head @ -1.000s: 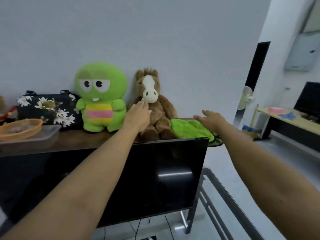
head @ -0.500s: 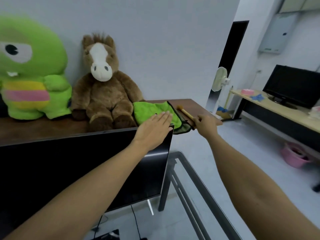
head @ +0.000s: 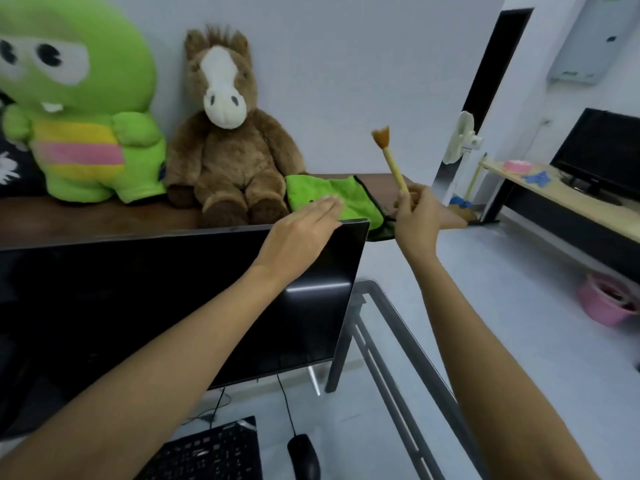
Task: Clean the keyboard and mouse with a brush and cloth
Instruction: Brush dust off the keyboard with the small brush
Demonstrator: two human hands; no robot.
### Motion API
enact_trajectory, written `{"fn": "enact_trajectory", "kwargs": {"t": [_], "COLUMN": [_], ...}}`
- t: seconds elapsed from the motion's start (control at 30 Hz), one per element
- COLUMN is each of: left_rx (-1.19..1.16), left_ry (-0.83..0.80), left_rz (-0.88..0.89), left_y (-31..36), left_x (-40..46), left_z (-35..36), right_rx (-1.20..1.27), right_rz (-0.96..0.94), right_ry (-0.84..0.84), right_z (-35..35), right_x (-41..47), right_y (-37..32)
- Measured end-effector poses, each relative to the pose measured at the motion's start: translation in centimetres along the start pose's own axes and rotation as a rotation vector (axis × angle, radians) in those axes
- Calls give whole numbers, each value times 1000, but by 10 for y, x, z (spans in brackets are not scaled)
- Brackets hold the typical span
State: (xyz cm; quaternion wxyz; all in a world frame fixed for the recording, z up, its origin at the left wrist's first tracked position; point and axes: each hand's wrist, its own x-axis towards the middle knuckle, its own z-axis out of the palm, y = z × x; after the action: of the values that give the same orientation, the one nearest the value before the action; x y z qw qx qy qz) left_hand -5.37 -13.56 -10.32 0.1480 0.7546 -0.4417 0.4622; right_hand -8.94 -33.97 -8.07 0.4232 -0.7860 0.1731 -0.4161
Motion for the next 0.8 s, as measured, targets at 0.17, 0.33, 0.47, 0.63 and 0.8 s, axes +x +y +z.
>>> {"fn": "enact_trajectory", "kwargs": {"t": [0.17, 0.33, 0.47, 0.63, 0.8], "left_rx": [67, 88, 108, 67, 62], "left_ry": [19, -134, -279, -402, -515], "left_rz": [-72, -279, -482, -768, -908], "left_y": [-15, -29, -38, -46, -63], "left_x": [-67, -190, -303, -423, -520], "left_z": [-61, -112, -154, -205, -225], "right_rx": [253, 348, 352, 191, 94], "right_rz": [-123, -85, 74, 215, 398], "right_ry": [-126, -376, -549, -710, -767], "right_z": [7, 43, 79, 127, 170], "right_x": [-122, -242, -325, -416, -486], "right_y": [-53, -58, -51, -27, -1]}}
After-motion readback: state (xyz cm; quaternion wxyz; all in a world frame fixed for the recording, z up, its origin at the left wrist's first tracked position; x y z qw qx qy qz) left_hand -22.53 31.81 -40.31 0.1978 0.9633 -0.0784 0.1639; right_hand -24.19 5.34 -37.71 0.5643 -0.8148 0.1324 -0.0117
